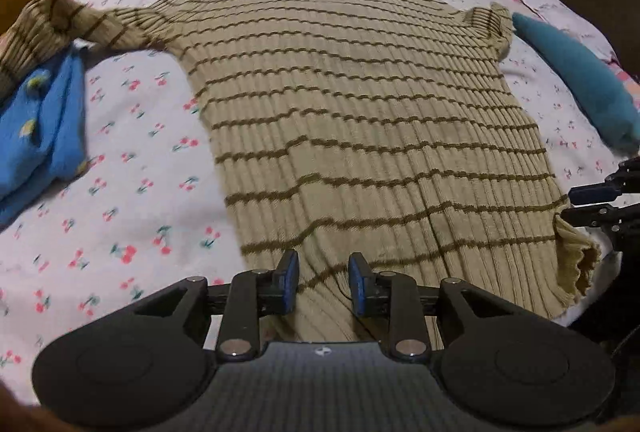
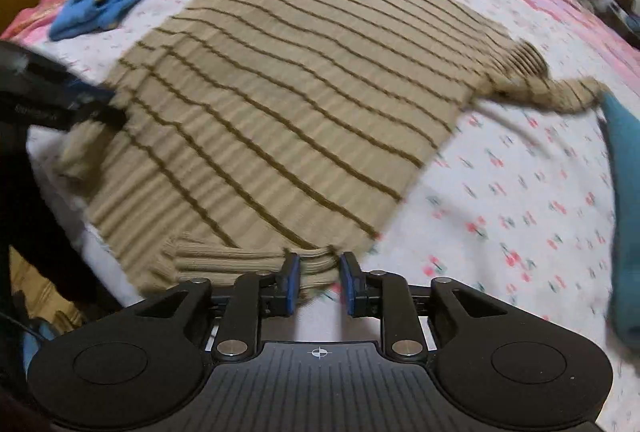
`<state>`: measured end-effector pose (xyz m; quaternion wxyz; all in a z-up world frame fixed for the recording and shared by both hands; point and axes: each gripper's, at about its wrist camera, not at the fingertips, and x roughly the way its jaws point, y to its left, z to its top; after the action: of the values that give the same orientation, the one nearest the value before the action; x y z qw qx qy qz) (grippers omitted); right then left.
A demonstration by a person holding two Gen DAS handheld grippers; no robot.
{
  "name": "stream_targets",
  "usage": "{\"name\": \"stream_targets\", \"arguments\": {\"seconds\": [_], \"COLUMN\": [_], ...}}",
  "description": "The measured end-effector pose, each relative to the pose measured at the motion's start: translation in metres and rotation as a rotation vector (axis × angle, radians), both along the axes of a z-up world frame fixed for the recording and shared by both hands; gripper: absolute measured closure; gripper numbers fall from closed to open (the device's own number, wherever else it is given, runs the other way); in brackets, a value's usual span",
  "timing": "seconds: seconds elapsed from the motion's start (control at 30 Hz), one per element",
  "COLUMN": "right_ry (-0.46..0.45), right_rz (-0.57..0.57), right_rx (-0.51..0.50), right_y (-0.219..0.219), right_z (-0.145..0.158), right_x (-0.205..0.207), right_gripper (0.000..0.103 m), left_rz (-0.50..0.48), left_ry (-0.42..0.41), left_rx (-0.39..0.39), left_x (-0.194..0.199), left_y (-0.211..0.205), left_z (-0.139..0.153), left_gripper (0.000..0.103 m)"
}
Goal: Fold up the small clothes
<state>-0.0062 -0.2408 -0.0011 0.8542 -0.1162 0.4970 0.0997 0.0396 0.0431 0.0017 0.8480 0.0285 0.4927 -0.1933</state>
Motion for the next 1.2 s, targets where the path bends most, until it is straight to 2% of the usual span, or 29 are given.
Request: {"name": "stream_targets", "arguments": {"seconds": [0.07,0.13,0.2,0.3,0.43,0.63,0.77,0.9,1.07,1.2], "right_ry": [0.002,-0.011,-0.02,-0.044,-0.124,-0.157,-0.192,-0.211,-0.237,-0.256], "right_rz": [-0.019,-0.036,-0.058,-0.11,-0.182,-0.335,-0.417,-0.493,-0.55,-0.607], "right_rx": [-0.003,-0.053,-0.061,0.007,0.049,0.161,0.186,0.209,0.215,0.233], "right_y": [-0.004,-0.006,-0.012,-0.025,-0.038,-0.072,-0.099,-0.124,-0.149,-0.17], "right_z": [0.001,0.001,0.003,0.012,0.025,0.033,0.039,0.037,0.037,0.038], "right_x": [0.0,-0.002,-0.003,0.001,0.01,0.038,0.056,0.078,0.108,0.134], "right_gripper": [0.077,0.077,0.077,0.077,0.077,0.077,0.077,0.077,0.077,0.077], "left_rz": [0.017,0.041,0.063,0.085,0.068,-0.002,-0.048,-0.074,-0.091,-0.061], "left_ry": [-0.01,-0.015,-0.013,-0.027,-0.09,-0.145,-0.143,-0.141,-0.115,-0.094], "left_rx": [0.024,0.066,0.063,0.038,-0.002,-0.059,-0.1,-0.093,-0.095,-0.125], "left_x": [-0.005,-0.007,-0.008,-0.008,-0.003,0.024,0.051,0.072,0.091,0.107], "left_y": [0.005,0.01,0.013,0.009,-0.01,-0.06,-0.098,-0.127,-0.148,-0.154], "left_z": [0.006,0.008,0.009,0.017,0.033,0.043,0.04,0.031,0.017,0.006], "left_gripper": [0.069,0.068,0.068,0.068,0.068,0.067,0.067,0.067,0.067,0.067]}}
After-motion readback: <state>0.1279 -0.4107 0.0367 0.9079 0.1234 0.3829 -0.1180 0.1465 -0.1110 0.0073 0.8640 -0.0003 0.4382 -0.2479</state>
